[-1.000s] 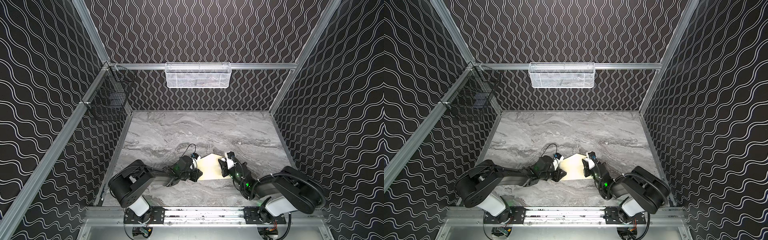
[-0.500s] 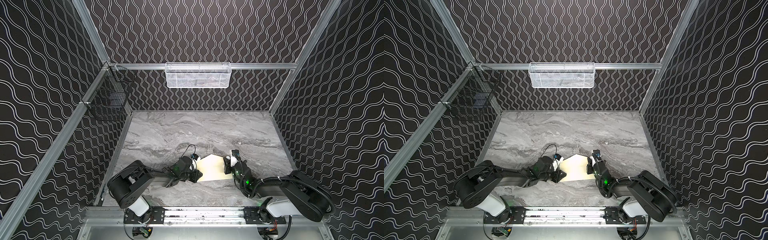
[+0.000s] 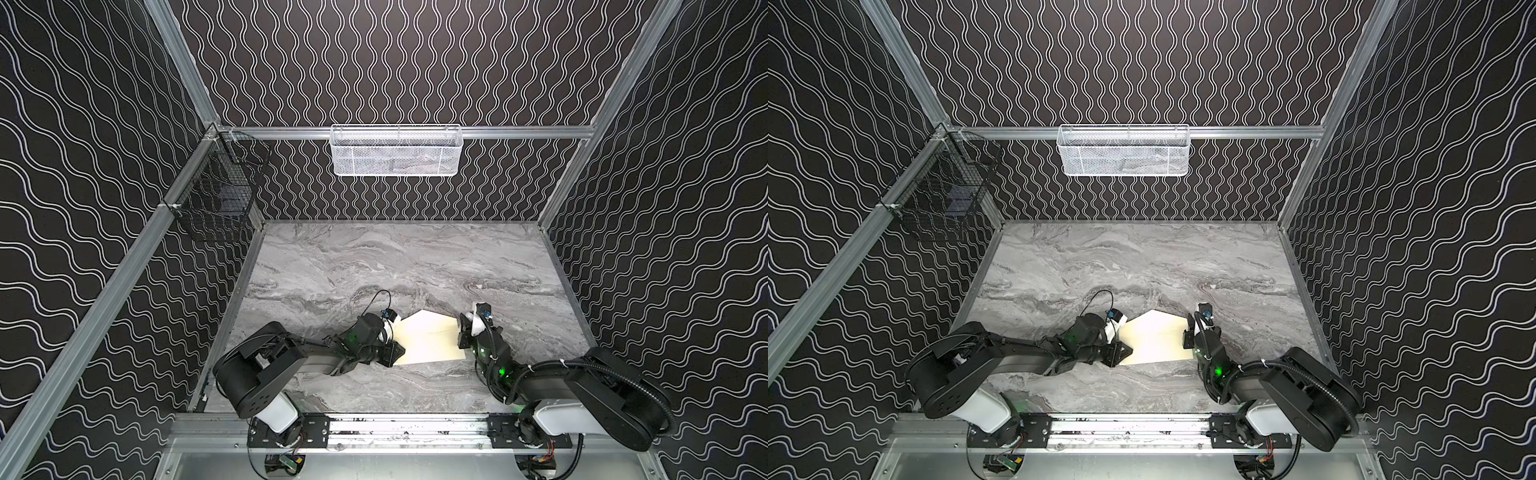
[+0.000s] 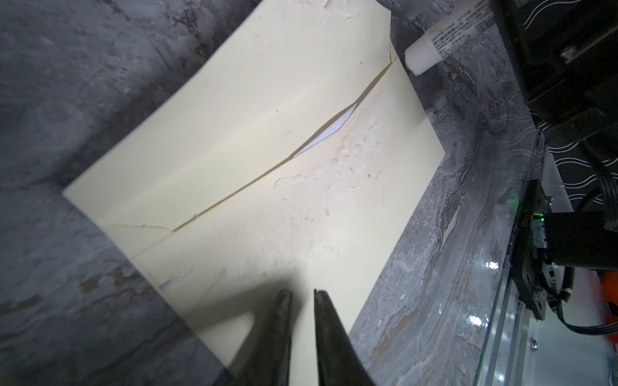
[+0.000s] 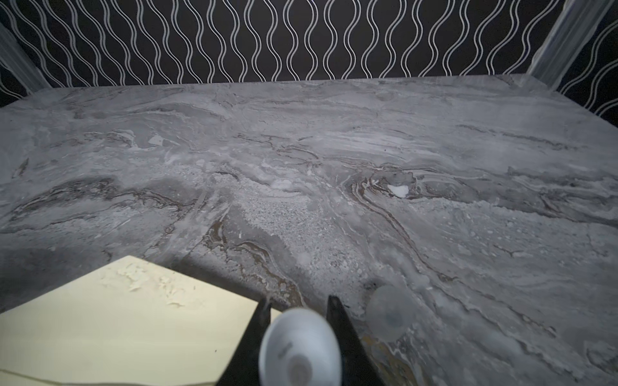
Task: Place the letter into the envelope and seal it
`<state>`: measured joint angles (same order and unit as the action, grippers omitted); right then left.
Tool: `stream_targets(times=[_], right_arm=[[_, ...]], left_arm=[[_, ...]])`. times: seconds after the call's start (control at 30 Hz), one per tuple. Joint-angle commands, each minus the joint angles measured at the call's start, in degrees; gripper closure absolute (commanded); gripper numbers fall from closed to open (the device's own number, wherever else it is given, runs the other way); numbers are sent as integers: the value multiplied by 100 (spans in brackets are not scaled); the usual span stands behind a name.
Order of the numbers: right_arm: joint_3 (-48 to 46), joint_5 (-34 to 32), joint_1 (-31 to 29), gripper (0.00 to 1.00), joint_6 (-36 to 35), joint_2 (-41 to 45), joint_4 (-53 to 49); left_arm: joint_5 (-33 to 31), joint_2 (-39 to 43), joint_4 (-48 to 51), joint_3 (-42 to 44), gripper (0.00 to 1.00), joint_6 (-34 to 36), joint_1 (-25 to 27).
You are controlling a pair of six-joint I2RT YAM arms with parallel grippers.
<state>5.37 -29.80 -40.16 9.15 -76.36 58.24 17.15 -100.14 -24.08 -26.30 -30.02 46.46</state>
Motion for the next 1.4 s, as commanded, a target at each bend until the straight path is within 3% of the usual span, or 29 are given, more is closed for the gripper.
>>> stream_targets(times=[0.0, 0.07, 0.27, 0.37, 0.6, 1.0, 1.13, 1.23, 1.37], right_arm=[[256, 544, -217, 100, -163, 356, -194], [425, 628, -488, 100, -91, 344, -452], [815, 793, -1371, 100, -222, -813, 642], [1015, 835, -1618, 100, -229, -1214, 690], [684, 309, -1595, 100, -282, -1787, 1226], [218, 134, -1096, 100, -401, -1091, 971], [108, 810, -1038, 100, -566, -608, 994], [57, 1861, -757, 100, -172, 133, 443], [57, 2914, -356, 100, 444, 1193, -546]], left_arm=[[-79, -109, 1388, 44, 80, -39, 21], [-97, -107, 1388, 46, 80, -31, 21], [-41, -222, 1362, 9, 81, -16, 21], [-71, -170, 1370, 22, 81, -21, 23], [-54, -160, 1357, 33, 81, -16, 21], [-86, -156, 1334, 64, 80, -48, 22], [-171, -145, 1335, 25, 78, 8, 39], [-264, 145, 1429, -77, 73, 94, 102], [-467, 810, 1637, -444, 60, 268, 213]])
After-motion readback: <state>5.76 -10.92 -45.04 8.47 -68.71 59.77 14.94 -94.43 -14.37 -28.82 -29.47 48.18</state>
